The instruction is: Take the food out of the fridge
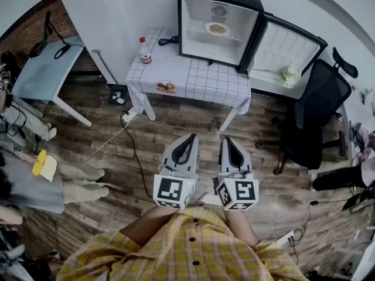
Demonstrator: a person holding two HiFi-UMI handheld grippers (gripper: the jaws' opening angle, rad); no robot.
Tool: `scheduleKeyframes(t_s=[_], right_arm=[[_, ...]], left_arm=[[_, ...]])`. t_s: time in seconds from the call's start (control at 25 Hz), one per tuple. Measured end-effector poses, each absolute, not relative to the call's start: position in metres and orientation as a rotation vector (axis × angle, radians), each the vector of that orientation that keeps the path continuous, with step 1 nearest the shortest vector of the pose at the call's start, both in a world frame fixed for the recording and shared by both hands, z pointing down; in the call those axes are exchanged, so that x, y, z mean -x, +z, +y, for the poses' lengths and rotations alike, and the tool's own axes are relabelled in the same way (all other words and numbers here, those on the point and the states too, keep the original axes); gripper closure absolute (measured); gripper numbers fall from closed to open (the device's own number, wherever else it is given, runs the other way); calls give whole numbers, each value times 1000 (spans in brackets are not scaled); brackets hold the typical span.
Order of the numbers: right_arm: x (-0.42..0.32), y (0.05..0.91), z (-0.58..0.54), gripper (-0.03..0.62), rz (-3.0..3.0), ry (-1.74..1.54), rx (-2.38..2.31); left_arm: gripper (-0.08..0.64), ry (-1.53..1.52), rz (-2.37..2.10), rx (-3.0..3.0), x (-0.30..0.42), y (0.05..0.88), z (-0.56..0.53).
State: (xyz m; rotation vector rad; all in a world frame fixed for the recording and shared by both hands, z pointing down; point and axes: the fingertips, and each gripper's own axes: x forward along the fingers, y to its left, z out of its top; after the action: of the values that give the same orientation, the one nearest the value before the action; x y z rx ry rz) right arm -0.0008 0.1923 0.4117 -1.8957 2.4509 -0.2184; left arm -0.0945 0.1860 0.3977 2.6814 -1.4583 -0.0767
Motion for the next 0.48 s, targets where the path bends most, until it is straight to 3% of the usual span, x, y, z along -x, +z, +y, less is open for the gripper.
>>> scheduleKeyframes(t_s=[0.48], right_arm=[[-18,410,197,586,2481,-193,1879]], left_arm=[[554,-62,-1457,-2683,73,404,188]])
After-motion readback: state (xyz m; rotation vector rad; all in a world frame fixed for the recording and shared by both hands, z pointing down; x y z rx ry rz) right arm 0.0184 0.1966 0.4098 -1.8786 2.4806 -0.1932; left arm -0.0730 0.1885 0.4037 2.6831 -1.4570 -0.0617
